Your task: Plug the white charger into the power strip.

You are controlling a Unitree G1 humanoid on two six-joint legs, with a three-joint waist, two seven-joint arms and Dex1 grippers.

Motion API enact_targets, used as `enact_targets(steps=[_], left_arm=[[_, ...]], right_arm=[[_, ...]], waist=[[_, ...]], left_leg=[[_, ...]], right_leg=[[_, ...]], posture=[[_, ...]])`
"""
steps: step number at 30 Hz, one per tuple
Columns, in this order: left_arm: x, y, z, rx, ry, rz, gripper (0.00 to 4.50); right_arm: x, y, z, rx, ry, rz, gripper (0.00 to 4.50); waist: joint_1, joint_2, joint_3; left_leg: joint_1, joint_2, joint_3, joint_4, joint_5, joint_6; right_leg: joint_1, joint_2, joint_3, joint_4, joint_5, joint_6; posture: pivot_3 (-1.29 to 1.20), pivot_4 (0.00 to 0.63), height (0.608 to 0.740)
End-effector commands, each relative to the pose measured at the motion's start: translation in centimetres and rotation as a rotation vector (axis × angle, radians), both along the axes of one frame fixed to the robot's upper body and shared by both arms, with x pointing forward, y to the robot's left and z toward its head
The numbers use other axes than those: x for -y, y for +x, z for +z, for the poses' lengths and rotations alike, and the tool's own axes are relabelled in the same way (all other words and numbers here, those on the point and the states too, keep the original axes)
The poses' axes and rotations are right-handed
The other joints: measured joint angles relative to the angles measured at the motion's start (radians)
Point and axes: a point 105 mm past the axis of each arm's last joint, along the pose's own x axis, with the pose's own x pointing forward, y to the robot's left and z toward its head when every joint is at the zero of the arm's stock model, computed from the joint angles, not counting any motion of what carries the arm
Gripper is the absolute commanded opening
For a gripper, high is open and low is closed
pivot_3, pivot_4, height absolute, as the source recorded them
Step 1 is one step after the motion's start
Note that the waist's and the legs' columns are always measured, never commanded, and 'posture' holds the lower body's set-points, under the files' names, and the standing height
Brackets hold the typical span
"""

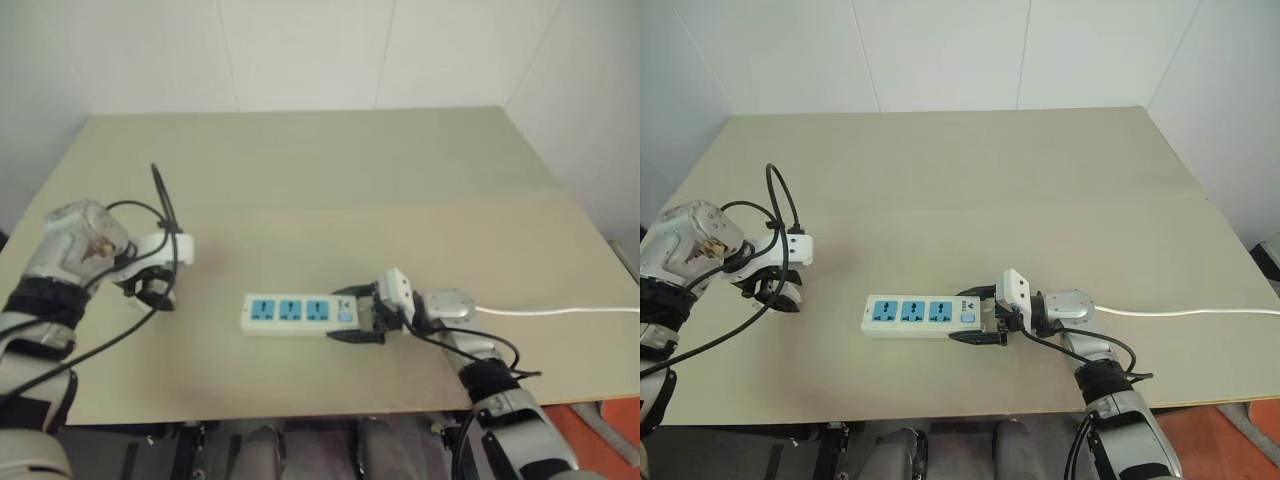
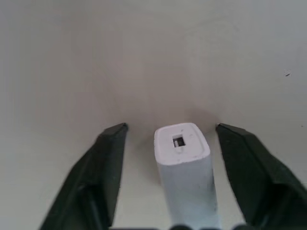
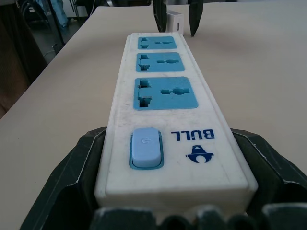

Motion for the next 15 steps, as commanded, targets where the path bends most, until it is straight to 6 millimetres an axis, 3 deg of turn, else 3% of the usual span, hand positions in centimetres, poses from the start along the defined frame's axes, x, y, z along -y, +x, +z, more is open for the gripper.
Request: enact_targets(steps=[1,4,10,15], left_arm=[[0.1,-0.7,-0.7,-0.048,0.0,-0.001,1.99],[0.0,-0.5,-0.4,-0.036,0.01,-0.004,1.06],[0.5,-0.2,0.4,-0.012,0.001,-0.03,1.03],[3.7,1.3,3.3,0.126,-0.1,-0.135,1.03]], right_arm=[[-0.2,0.0,1.4,0.049,0.034,0.011,3.41],[-0.1,0.1,1.3,0.05,0.033,0.007,3.41],[-0.1,0.2,1.3,0.051,0.036,-0.005,3.41],[0.2,0.2,1.2,0.048,0.032,-0.016,3.41]], waist=[[0.0,0.0,0.0],[0.0,0.0,0.0],[0.0,0.0,0.0],[0.008,0.0,0.0]], left_leg=[[0.0,0.0,0.0,0.0,0.0,0.0],[0.0,0.0,0.0,0.0,0.0,0.0],[0.0,0.0,0.0,0.0,0.0,0.0],[-0.001,0.0,0.0,0.001,0.0,0.0]], right_leg=[[0.0,0.0,0.0,0.0,0.0,0.0],[0.0,0.0,0.0,0.0,0.0,0.0],[0.0,0.0,0.0,0.0,0.0,0.0],[0.0,0.0,0.0,0.0,0.0,0.0]], posture=[[0.0,0.15,0.74],[0.0,0.15,0.74],[0.0,0.15,0.74],[0.0,0.15,0.74]])
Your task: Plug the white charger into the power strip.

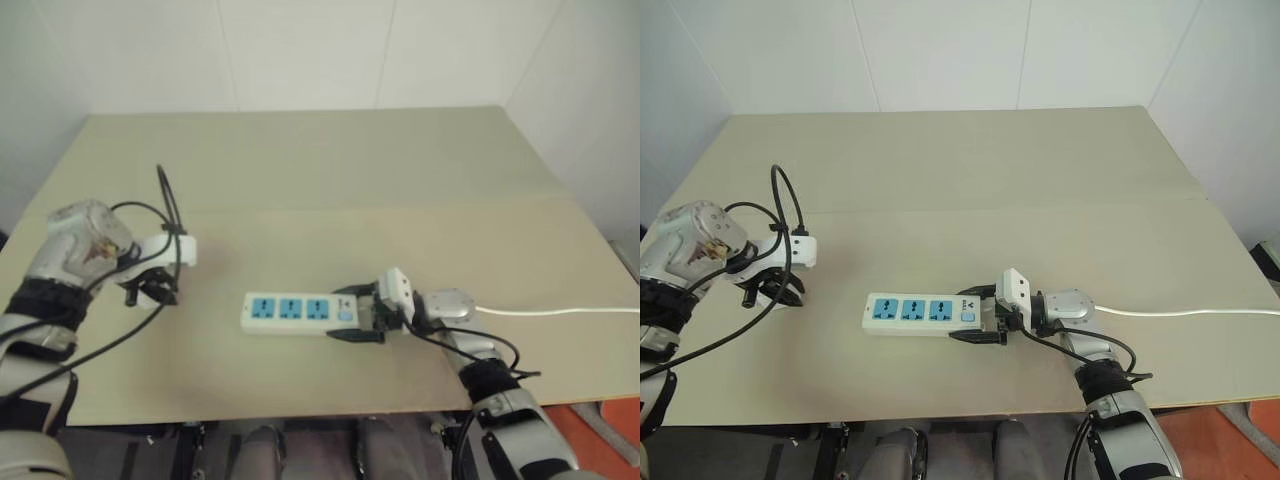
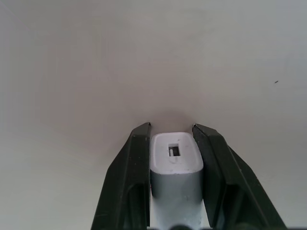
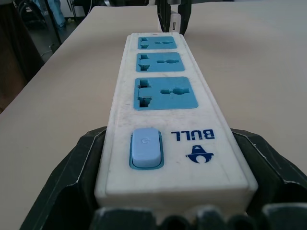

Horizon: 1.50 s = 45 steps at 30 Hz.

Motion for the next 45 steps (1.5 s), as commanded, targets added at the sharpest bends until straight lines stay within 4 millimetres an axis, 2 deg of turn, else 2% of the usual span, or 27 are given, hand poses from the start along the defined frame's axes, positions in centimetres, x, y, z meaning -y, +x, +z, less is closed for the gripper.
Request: enact_targets(steps=[1,5,10,12,16,19,24,33,45], left_arm=[[3.3,1.3,3.8,0.14,-0.118,-0.098,1.03],[7.7,1.5,6.8,0.216,-0.317,-0.208,1.03],[13.5,0.4,9.4,0.226,-0.714,-0.334,1.03],[14.9,-0.1,10.2,0.236,-0.853,-0.382,1.03],[17.4,-1.3,10.4,0.236,-1.101,-0.428,1.03],[18.8,-1.8,9.9,0.229,-1.235,-0.394,1.03],[20.2,-3.0,8.3,0.193,-1.34,-0.392,1.03],[20.0,-4.6,5.8,0.085,-1.383,-0.426,1.03],[19.3,-4.2,3.9,0.11,-1.386,-0.398,1.03]], right_arm=[[0.1,0.0,1.2,0.047,0.031,-0.002,3.41],[0.1,-0.1,1.0,0.048,0.025,0.0,3.41],[-0.5,0.0,0.8,0.052,0.025,0.005,3.41],[-0.7,0.0,0.8,0.055,0.027,0.007,3.41],[-1.0,0.1,0.7,0.06,0.029,0.009,3.41],[-1.1,0.3,0.7,0.063,0.029,0.006,3.41],[-1.0,0.3,0.6,0.064,0.025,0.003,3.41],[-1.2,0.2,0.5,0.061,0.021,0.008,3.41],[-1.3,0.2,0.5,0.063,0.029,-0.003,3.41]], waist=[[0.009,0.0,0.0],[0.011,0.0,0.0],[0.006,0.0,0.0],[0.003,0.0,0.0],[-0.005,0.0,0.0],[-0.006,0.0,0.0],[-0.009,0.0,0.0],[-0.008,-0.001,0.0],[-0.008,-0.001,0.0]], left_leg=[[-0.001,0.0,0.0,0.001,0.0,0.0],[-0.002,0.0,-0.001,0.002,0.0,0.0],[-0.002,0.0,-0.001,0.003,0.0,0.0],[-0.002,0.0,-0.001,0.005,0.0,0.0],[-0.002,0.0,0.0,0.008,0.0,0.0],[-0.002,0.0,0.0,0.008,0.0,0.0],[-0.001,0.0,0.001,0.009,0.0,0.0],[-0.001,0.0,0.001,0.009,0.0,0.0],[0.0,0.0,0.001,0.009,0.0,0.0]], right_leg=[[0.0,0.0,0.0,0.0,0.0,0.0],[0.0,0.0,0.0,0.0,0.0,0.0],[0.0,0.0,0.0,0.0,0.0,0.0],[0.0,0.0,0.0,0.0,0.0,0.0],[0.0,0.0,0.001,0.001,0.0,0.0],[0.0,0.0,0.002,0.001,0.0,0.0],[0.0,0.0,0.004,0.002,0.0,0.0],[0.001,0.0,0.005,0.002,0.0,0.0],[0.001,0.001,0.005,0.001,0.0,0.0]], posture=[[0.0,0.15,0.74],[0.0,0.15,0.74],[0.0,0.15,0.74],[0.0,0.15,0.74],[0.0,0.15,0.74],[0.0,0.15,0.74],[0.0,0.15,0.74],[0.0,0.15,0.74],[0.0,0.15,0.74]])
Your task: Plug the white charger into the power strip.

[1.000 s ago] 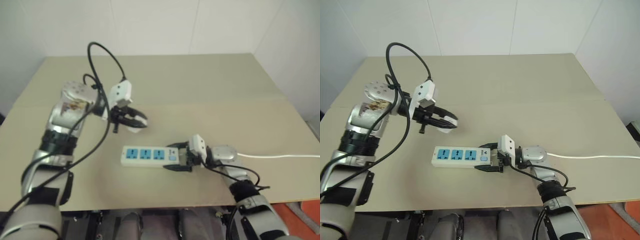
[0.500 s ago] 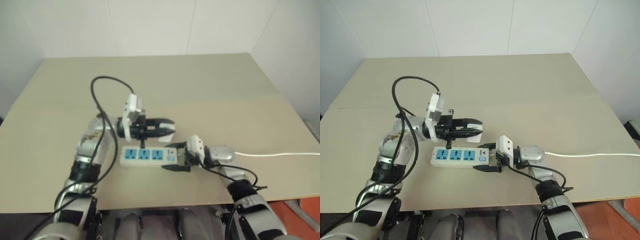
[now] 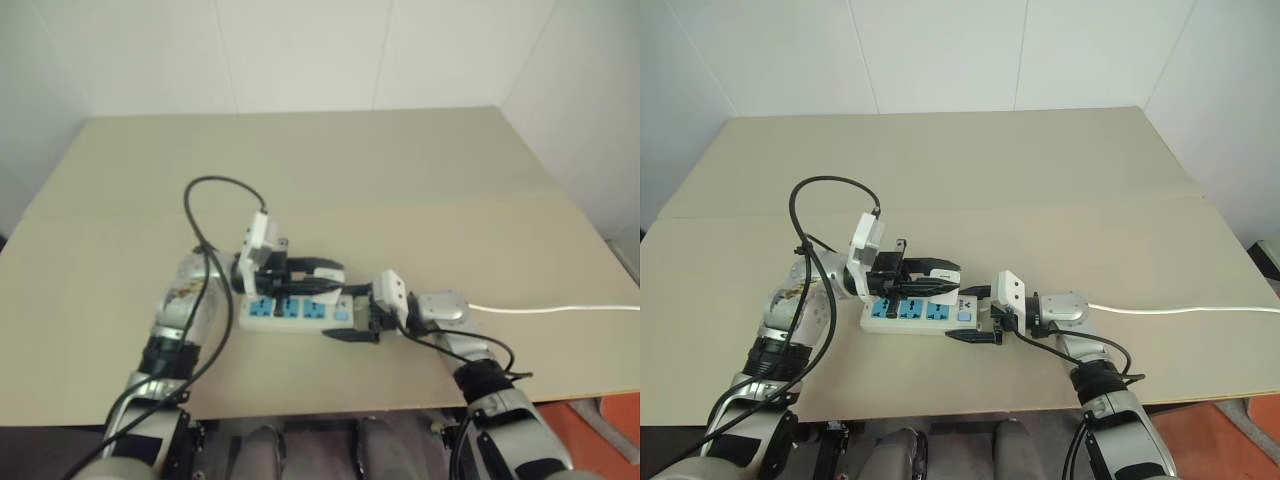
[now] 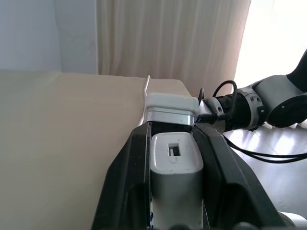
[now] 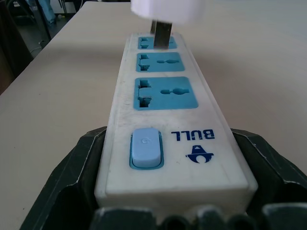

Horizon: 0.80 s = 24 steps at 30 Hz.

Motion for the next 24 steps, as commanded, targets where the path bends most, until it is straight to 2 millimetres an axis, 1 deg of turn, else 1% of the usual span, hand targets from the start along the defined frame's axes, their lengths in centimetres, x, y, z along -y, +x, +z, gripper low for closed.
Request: enact_targets(steps=[1,4,12,24], left_arm=[[-0.1,-0.1,0.4,0.033,-0.02,0.002,1.03],[-0.2,-0.2,-0.1,0.008,-0.018,0.001,1.03],[-0.6,-0.5,-2.1,0.025,0.038,-0.005,1.03],[-1.0,-0.2,-2.6,0.036,0.04,0.017,1.03]], right_arm=[[-0.6,-0.1,1.0,0.046,0.028,0.018,3.41],[-0.5,0.0,1.0,0.046,0.027,0.017,3.41],[-0.4,-0.1,1.1,0.047,0.027,0.017,3.41],[-0.5,-0.2,1.0,0.04,0.024,0.027,3.41]], waist=[[0.001,0.0,0.0],[0.001,0.0,0.0],[0.002,0.0,0.0],[0.002,0.0,0.0]], left_leg=[[0.0,0.0,0.0,0.0,0.0,0.0],[0.0,0.0,0.0,0.0,0.0,0.0],[0.0,0.0,0.0,0.0,0.0,0.0],[0.0,0.0,0.0,0.0,0.0,0.0]], right_leg=[[0.0,0.0,0.0,0.0,0.0,0.0],[0.0,0.0,0.0,0.0,0.0,0.0],[0.0,0.0,0.0,0.0,0.0,0.0],[0.0,0.0,0.0,0.0,0.0,0.0]], posture=[[0.0,0.15,0.74],[0.0,0.15,0.74],[0.0,0.15,0.74],[0.0,0.15,0.74]])
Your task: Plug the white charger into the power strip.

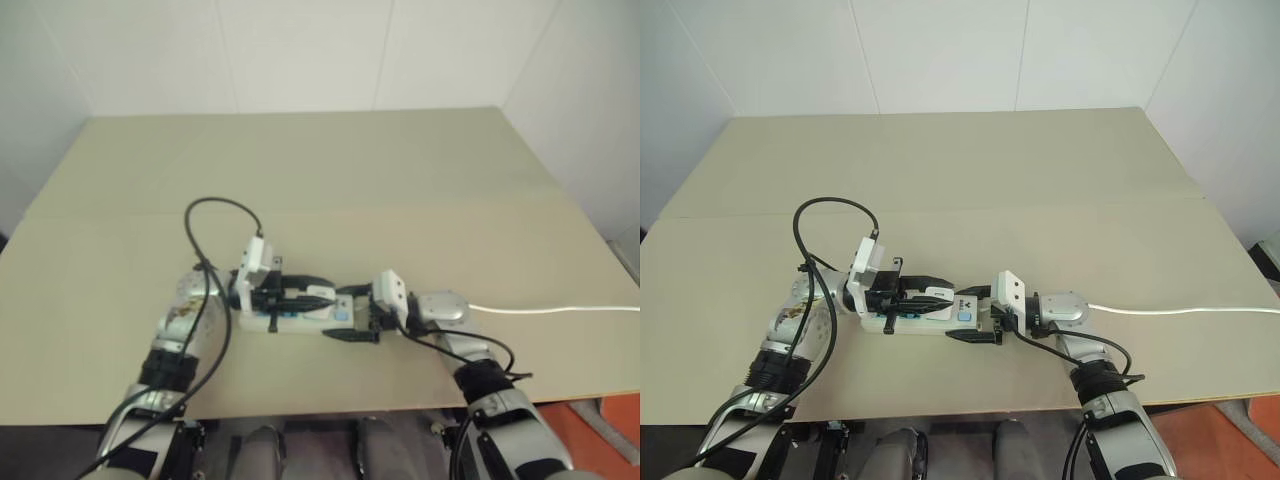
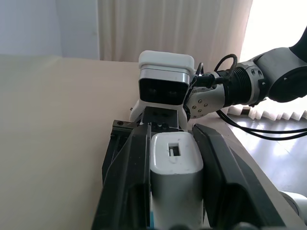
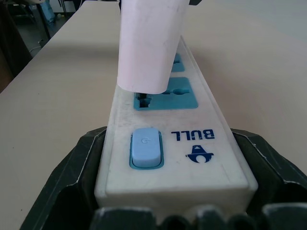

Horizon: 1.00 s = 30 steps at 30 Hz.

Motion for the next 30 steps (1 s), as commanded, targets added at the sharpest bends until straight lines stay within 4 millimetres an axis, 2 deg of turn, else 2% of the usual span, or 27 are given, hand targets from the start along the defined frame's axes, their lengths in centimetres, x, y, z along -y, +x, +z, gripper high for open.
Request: enact_targets(steps=[1,19,30], left_arm=[[-0.3,0.1,0.1,0.018,-0.002,0.014,1.03],[-1.0,0.8,-0.7,0.02,-0.004,0.055,1.03],[-3.8,0.0,-3.6,0.002,0.124,0.066,1.03]], right_arm=[[-0.5,-0.2,1.0,0.039,0.026,0.028,3.41],[-0.4,-0.3,1.0,0.036,0.022,0.031,3.41],[-0.3,-0.3,1.0,0.036,0.017,0.033,3.41]], waist=[[0.0,0.0,0.0],[0.0,0.0,0.0],[-0.002,0.0,0.0]], left_leg=[[0.0,0.0,0.0,0.0,0.0,0.0],[0.0,0.0,0.0,0.0,0.0,0.0],[0.001,0.0,0.0,-0.001,0.0,0.0]], right_leg=[[0.0,0.0,0.0,0.0,0.0,0.0],[0.0,0.0,0.0,0.0,0.0,0.0],[0.001,0.0,0.0,0.0,0.0,0.0]], posture=[[0.0,0.15,0.74],[0.0,0.15,0.74],[0.0,0.15,0.74]])
